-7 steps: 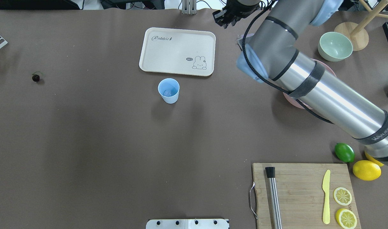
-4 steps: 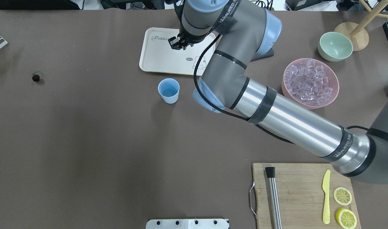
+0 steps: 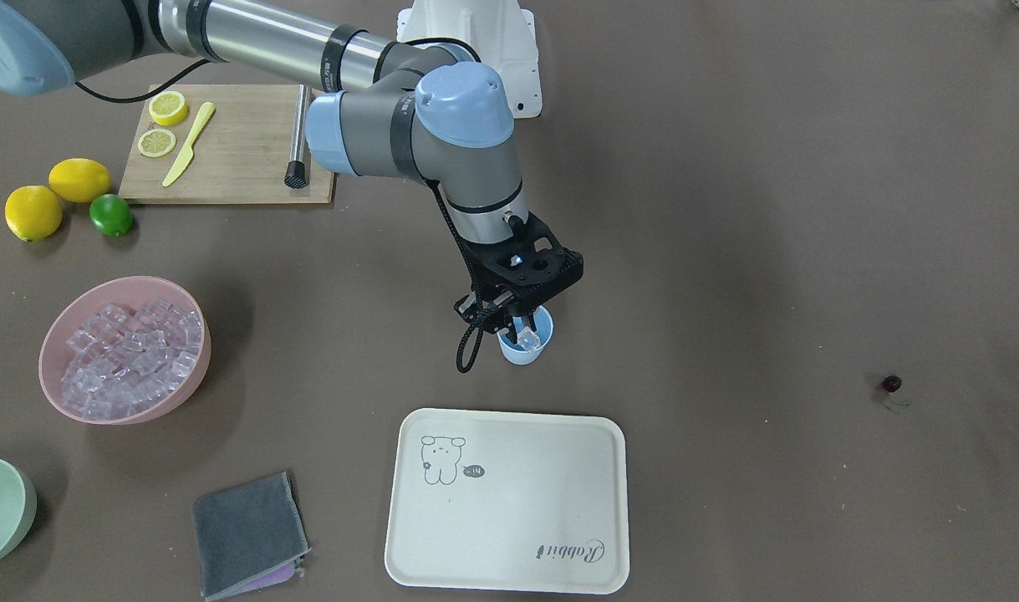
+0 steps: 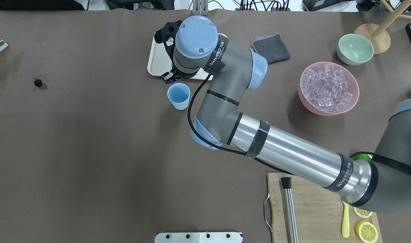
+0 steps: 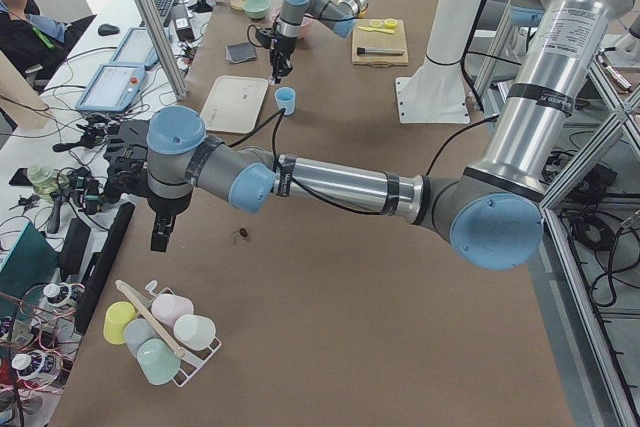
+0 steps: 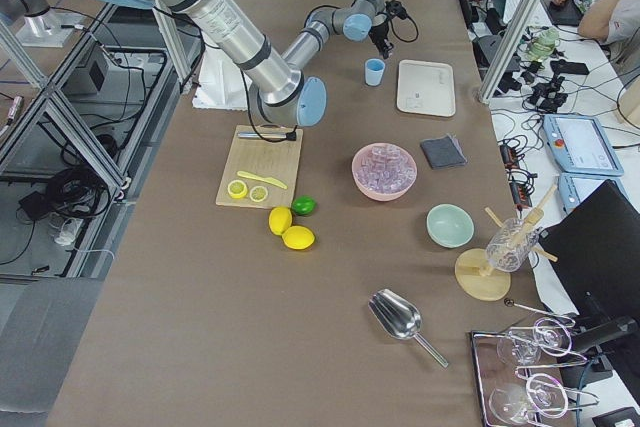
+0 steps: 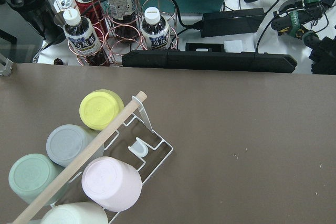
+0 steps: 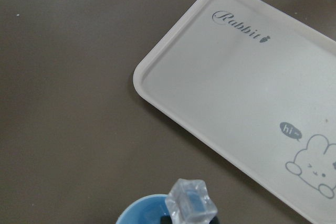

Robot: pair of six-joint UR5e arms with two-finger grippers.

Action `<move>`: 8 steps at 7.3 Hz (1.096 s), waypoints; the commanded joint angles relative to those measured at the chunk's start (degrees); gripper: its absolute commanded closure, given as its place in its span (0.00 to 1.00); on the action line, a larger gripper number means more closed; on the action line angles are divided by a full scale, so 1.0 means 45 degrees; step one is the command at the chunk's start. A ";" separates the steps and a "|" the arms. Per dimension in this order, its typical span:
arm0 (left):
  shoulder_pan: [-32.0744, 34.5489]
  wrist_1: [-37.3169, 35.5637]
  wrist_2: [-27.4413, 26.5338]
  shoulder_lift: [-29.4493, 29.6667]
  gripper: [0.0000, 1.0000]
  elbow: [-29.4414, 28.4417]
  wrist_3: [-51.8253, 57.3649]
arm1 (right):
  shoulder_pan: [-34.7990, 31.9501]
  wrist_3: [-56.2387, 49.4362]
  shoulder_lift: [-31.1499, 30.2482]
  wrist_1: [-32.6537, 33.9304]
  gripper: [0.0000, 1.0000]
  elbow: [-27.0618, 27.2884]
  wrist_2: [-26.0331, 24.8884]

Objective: Put ice and cherries in cup
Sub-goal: 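Lower the right gripper over the blue cup to release the ice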

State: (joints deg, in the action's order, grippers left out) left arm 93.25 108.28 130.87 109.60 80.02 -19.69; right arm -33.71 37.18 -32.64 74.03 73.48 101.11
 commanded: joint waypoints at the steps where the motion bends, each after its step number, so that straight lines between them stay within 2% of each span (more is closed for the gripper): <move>1: 0.0000 0.0000 0.0000 -0.0001 0.02 0.0010 0.0000 | 0.0498 -0.0019 -0.0071 -0.0005 1.00 -0.0060 -0.0261; 3: -0.0058 0.0000 -0.0059 0.0057 0.02 -0.0126 0.0020 | 0.0461 -0.0116 -0.0208 -0.0005 1.00 0.0076 -0.0205; 4: -0.0058 -0.0039 -0.0001 0.0096 0.02 -0.0165 0.0020 | 0.0305 -0.0078 -0.0228 -0.0005 0.01 0.0077 -0.0088; 5: -0.0058 -0.0039 0.0000 0.0155 0.02 -0.0224 -0.0038 | -0.0005 -0.0116 -0.0228 0.0014 0.00 0.0154 0.0165; 7: -0.0058 0.0019 0.0019 0.0407 0.02 -0.0147 -0.2915 | -0.0961 -0.0156 -0.0267 0.0131 0.00 0.0407 0.1547; 8: -0.0078 0.0039 0.0019 0.0506 0.02 0.0144 -0.2929 | -0.1565 -0.0175 -0.0325 0.0151 0.00 0.0544 0.2095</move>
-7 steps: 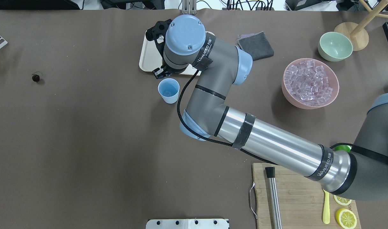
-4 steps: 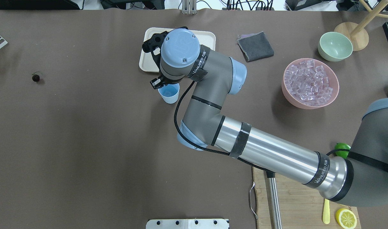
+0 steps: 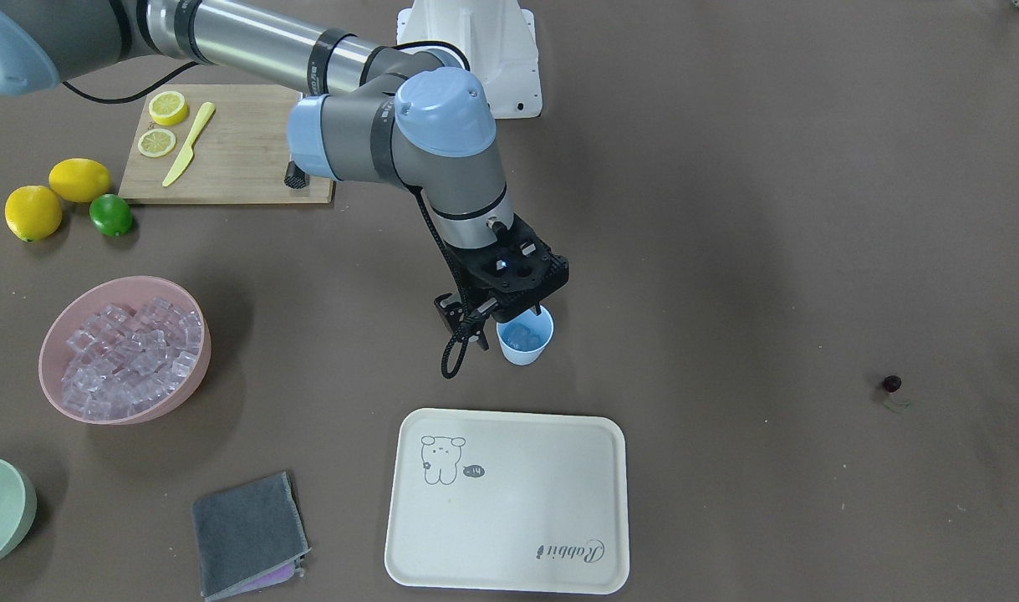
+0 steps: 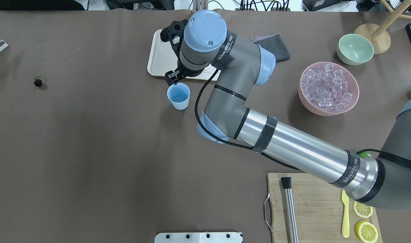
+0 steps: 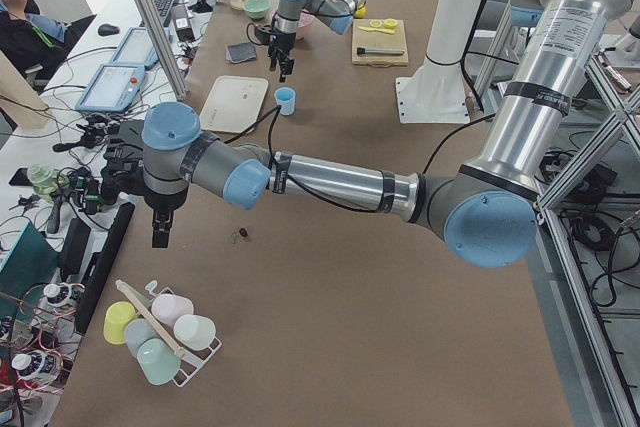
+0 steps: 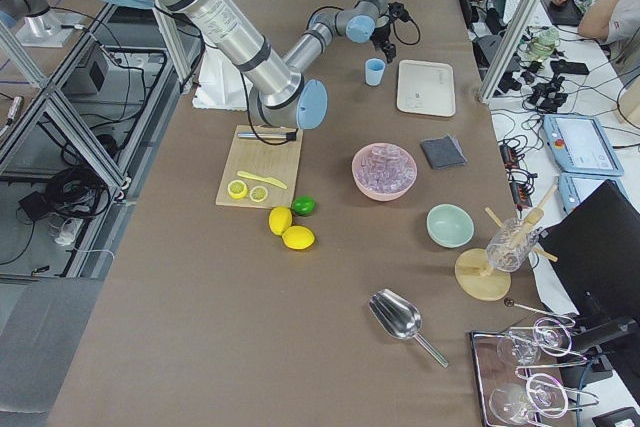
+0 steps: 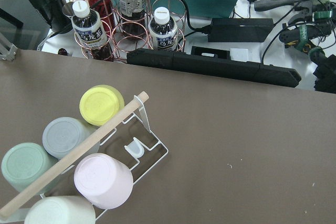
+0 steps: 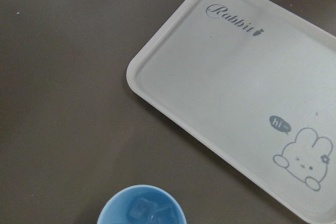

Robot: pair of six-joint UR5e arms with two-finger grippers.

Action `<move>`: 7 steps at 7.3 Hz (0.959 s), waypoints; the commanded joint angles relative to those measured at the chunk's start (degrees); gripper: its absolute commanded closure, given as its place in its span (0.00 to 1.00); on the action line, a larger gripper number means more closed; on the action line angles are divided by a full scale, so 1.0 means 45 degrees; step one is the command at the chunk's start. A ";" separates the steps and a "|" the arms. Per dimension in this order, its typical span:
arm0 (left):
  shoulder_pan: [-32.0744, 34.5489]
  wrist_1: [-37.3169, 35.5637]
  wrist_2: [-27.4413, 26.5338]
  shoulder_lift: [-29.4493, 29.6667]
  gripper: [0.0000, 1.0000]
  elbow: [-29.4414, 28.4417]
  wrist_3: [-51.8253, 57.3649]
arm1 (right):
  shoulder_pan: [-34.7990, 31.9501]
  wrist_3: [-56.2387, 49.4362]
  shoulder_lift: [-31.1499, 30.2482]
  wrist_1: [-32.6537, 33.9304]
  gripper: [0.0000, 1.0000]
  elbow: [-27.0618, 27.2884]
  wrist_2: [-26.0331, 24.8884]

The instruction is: Put ice and cherries in cup

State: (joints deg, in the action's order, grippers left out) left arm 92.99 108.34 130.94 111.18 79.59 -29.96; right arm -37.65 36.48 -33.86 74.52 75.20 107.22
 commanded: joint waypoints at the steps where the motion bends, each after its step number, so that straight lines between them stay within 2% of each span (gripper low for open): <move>1: -0.0194 -0.0013 -0.0016 0.0234 0.02 0.0069 -0.0648 | -0.1431 -0.0118 -0.0306 0.0023 0.00 0.0183 0.1420; 2: -0.0970 0.0006 -0.0074 0.0332 0.02 -0.0146 -0.0357 | -0.2077 -0.0602 -0.0811 0.0042 0.00 0.0357 0.1640; 4: -0.1152 -0.0150 -0.0153 0.0762 0.02 -0.0402 0.2837 | -0.3831 -0.1542 -0.1906 0.0603 0.00 0.1213 0.2651; 7: -0.2923 -0.0150 -0.0172 0.1270 0.02 -0.0773 0.3044 | -0.6936 -0.3903 -0.3584 0.4153 0.00 0.4081 0.4312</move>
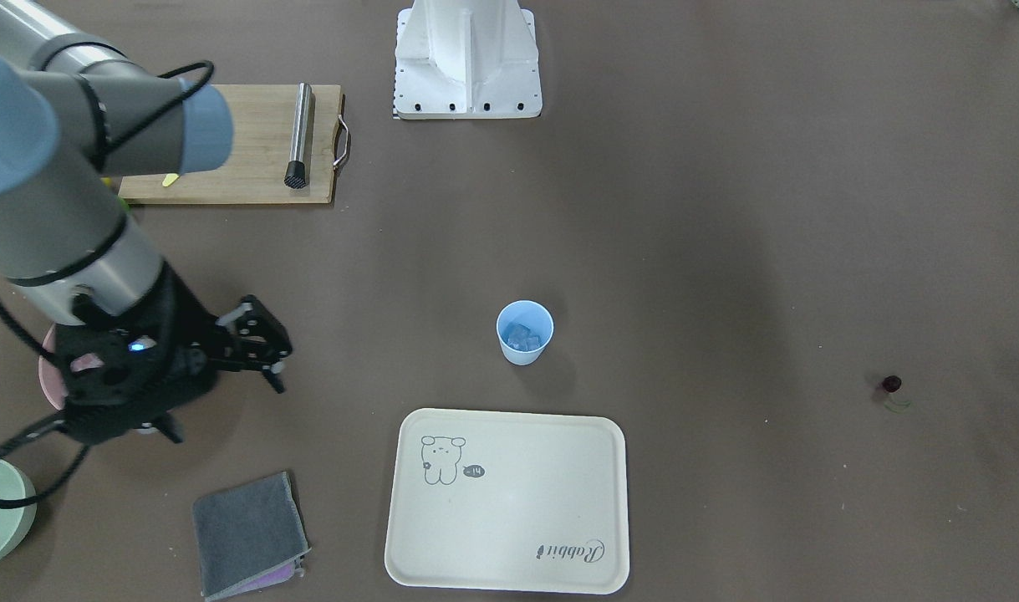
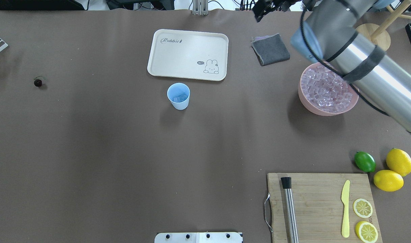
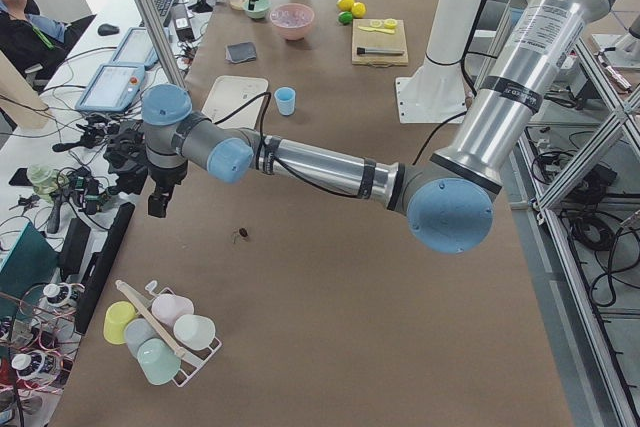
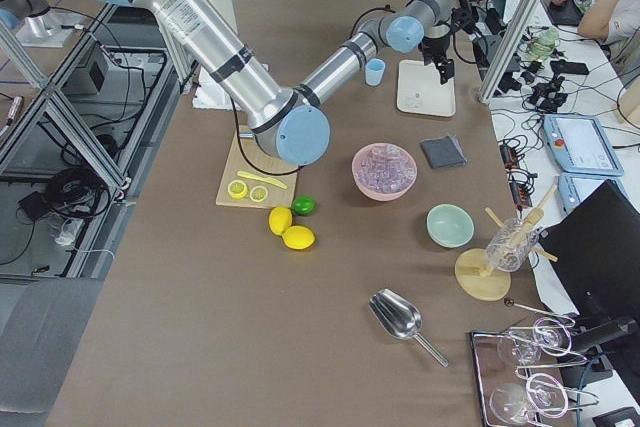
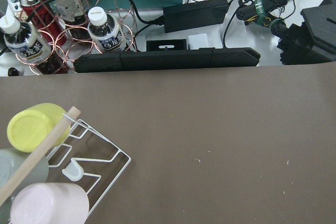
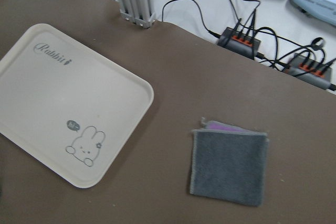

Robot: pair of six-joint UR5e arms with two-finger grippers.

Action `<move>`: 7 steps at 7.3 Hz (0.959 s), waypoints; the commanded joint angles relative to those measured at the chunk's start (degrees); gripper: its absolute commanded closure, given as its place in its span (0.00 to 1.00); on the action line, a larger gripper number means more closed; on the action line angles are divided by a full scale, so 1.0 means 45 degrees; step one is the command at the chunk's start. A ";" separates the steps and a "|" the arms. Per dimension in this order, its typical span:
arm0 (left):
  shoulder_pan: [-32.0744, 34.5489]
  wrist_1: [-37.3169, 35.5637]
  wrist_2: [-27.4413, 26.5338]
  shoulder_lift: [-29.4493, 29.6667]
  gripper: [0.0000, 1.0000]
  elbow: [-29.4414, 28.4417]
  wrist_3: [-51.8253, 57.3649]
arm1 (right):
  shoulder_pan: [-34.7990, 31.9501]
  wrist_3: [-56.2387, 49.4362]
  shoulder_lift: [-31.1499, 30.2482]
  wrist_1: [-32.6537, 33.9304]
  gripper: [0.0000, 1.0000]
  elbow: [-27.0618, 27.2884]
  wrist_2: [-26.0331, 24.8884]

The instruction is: Put ice and cherries in cup

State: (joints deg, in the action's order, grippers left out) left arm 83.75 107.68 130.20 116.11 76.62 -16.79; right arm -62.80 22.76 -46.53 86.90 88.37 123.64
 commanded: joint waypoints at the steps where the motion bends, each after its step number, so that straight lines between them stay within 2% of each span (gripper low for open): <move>1: -0.1264 0.0016 0.0011 0.0367 0.02 -0.0363 0.0137 | -0.2071 -0.0897 -0.1430 0.1973 0.00 0.1935 0.0882; 2: -0.1539 0.0132 0.0030 0.0446 0.02 -0.0501 0.0138 | -0.2562 -0.0898 -0.2113 0.2559 0.00 0.2504 0.1522; 3: -0.2064 0.0133 0.0011 0.0428 0.02 -0.0522 0.0138 | -0.2896 -0.0898 -0.2758 0.2545 0.00 0.2761 0.2031; 7: -0.2673 0.0192 0.0011 -0.0100 0.03 -0.0812 0.0002 | -0.2996 -0.0917 -0.3505 0.2487 0.00 0.2998 0.1861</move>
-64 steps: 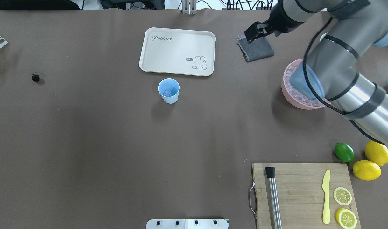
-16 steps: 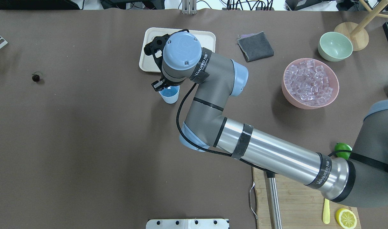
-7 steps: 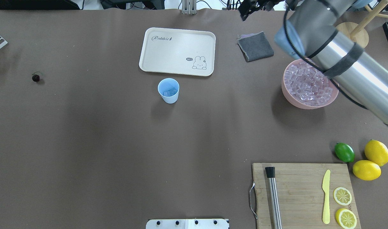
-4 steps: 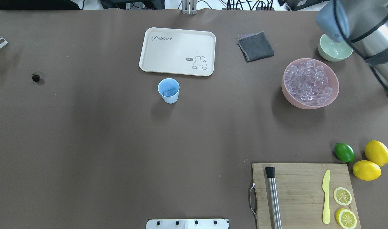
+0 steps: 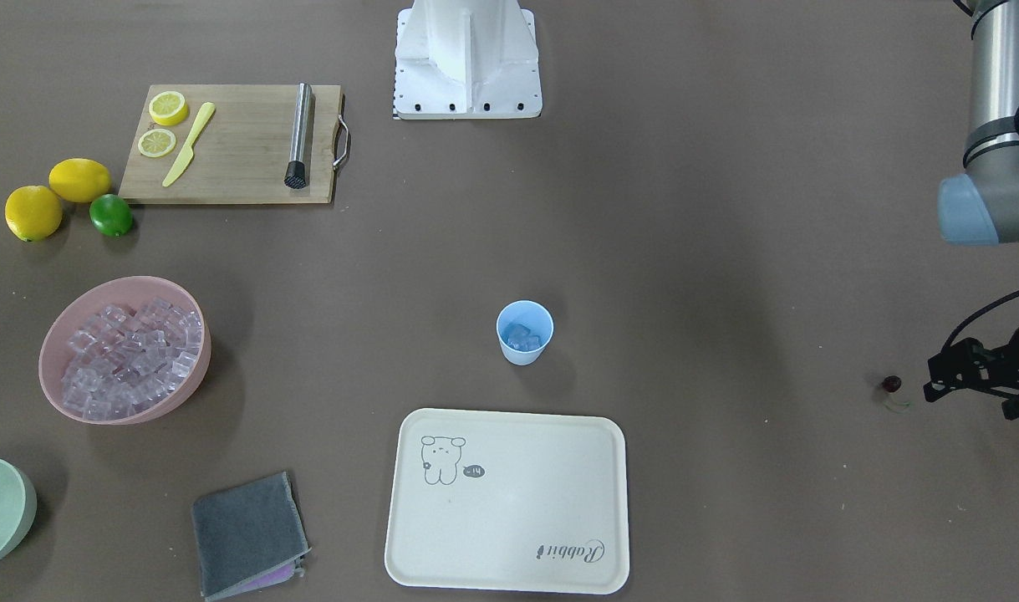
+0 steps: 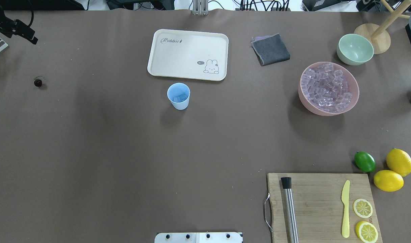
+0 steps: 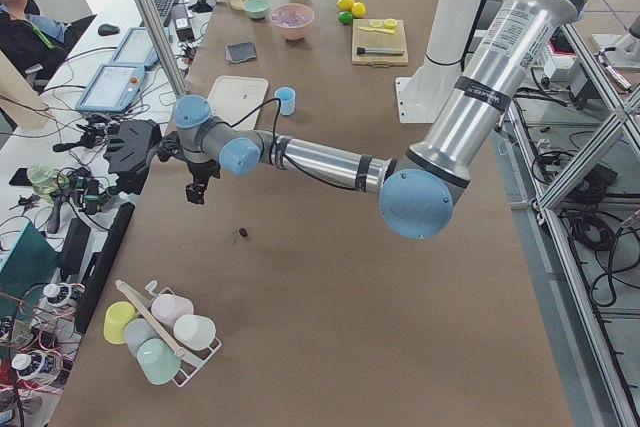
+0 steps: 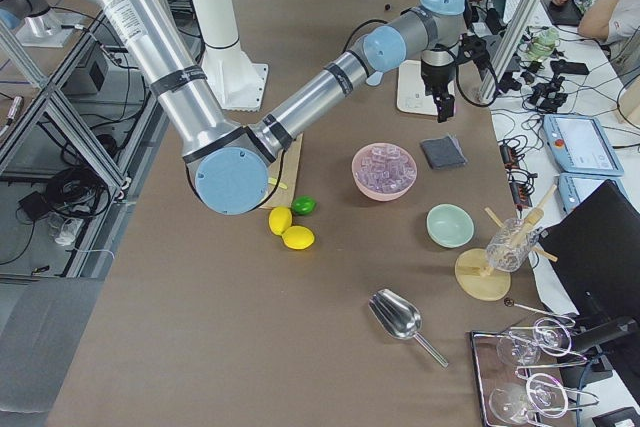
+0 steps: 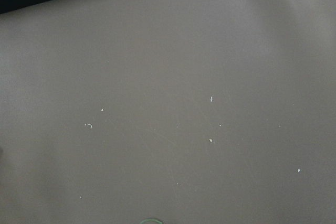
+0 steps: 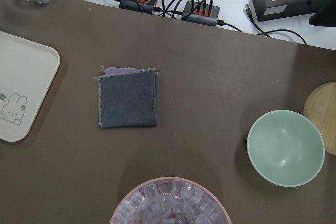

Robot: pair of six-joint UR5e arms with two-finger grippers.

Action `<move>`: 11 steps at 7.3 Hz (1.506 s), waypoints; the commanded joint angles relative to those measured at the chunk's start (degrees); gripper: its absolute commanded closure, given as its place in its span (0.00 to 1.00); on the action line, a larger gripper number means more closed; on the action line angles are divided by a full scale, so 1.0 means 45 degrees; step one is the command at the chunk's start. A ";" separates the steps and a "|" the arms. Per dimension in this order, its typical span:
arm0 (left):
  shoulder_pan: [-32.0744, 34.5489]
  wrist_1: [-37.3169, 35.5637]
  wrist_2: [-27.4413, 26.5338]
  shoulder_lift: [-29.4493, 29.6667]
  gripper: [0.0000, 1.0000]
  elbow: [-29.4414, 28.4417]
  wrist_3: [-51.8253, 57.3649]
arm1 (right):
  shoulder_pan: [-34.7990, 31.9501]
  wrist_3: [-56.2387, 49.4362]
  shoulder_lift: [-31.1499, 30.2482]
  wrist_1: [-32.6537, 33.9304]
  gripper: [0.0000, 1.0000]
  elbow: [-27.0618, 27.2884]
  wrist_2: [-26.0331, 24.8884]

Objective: Put ice and cherries in cup
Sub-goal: 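Lower the left gripper to the table edge and grasp a dark cherry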

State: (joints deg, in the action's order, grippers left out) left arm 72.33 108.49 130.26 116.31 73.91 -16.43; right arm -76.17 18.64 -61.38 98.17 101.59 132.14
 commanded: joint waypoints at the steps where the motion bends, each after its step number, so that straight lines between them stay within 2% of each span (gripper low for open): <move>1: -0.0233 0.0167 -0.0002 -0.0144 0.04 -0.0658 -0.0061 | -0.0027 -0.0002 -0.0575 -0.0077 0.00 0.0410 -0.0029; 2: -0.0447 0.1058 -0.0002 -0.0164 0.06 -0.1475 -0.0138 | -0.0027 -0.0002 -0.0715 -0.0078 0.00 0.0607 -0.0145; 3: -0.0507 0.1260 -0.0002 -0.0203 0.06 -0.1773 -0.0139 | -0.0027 -0.0002 -0.0851 -0.0078 0.00 0.0744 -0.0397; 8: -0.1289 0.1242 -0.0176 -0.0397 0.12 -0.2145 -0.0022 | -0.0007 -0.0002 -0.1144 -0.0389 0.00 0.0863 -0.1044; 11: -0.1717 0.1281 -0.0393 -0.0477 0.15 -0.2128 -0.0080 | -0.0007 -0.0002 -0.1573 -0.0798 0.00 0.0941 -0.1005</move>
State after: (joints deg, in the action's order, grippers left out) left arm 65.66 114.16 128.70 114.12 64.35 -16.55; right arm -76.20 18.63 -67.44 95.76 105.76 127.65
